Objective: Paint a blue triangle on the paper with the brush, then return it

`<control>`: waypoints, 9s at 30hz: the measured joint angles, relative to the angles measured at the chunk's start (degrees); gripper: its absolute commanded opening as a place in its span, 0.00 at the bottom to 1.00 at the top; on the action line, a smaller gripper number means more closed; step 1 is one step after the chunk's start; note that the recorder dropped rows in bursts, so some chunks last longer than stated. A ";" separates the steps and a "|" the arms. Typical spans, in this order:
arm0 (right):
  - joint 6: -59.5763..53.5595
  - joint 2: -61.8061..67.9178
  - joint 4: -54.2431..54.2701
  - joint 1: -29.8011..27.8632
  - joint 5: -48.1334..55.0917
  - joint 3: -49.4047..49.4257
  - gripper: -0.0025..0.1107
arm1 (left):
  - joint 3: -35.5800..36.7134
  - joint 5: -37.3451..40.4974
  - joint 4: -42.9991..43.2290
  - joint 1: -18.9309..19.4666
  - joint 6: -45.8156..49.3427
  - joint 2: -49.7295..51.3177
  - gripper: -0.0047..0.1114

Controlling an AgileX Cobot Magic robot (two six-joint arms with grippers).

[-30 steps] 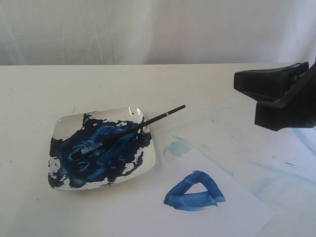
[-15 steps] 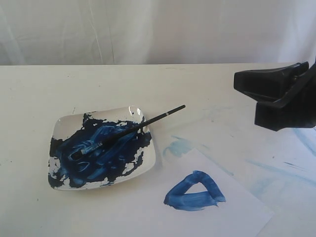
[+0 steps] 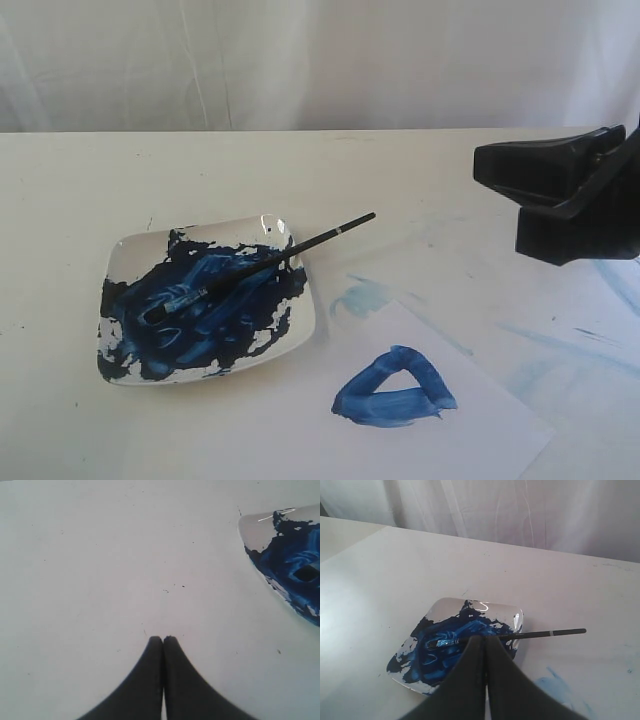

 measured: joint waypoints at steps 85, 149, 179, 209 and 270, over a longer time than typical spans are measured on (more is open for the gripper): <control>48.37 -45.84 -59.31 -11.94 -9.53 35.68 0.02 | 0.00 0.13 0.00 0.00 0.60 0.00 0.04; 53.93 -46.73 -66.41 -15.34 -7.38 35.68 0.02 | 0.00 0.13 0.00 0.00 0.70 0.00 0.04; 53.93 -46.73 -65.80 -15.34 -7.38 35.68 0.02 | 0.00 0.13 0.00 -3.56 0.70 0.00 0.04; 53.93 -46.73 -65.70 -15.34 -7.26 35.68 0.02 | 0.00 0.13 0.00 -3.56 0.70 0.00 0.04; 54.89 -46.73 -65.70 -15.34 -7.26 35.68 0.02 | 0.00 0.13 0.11 -3.56 0.70 0.00 0.04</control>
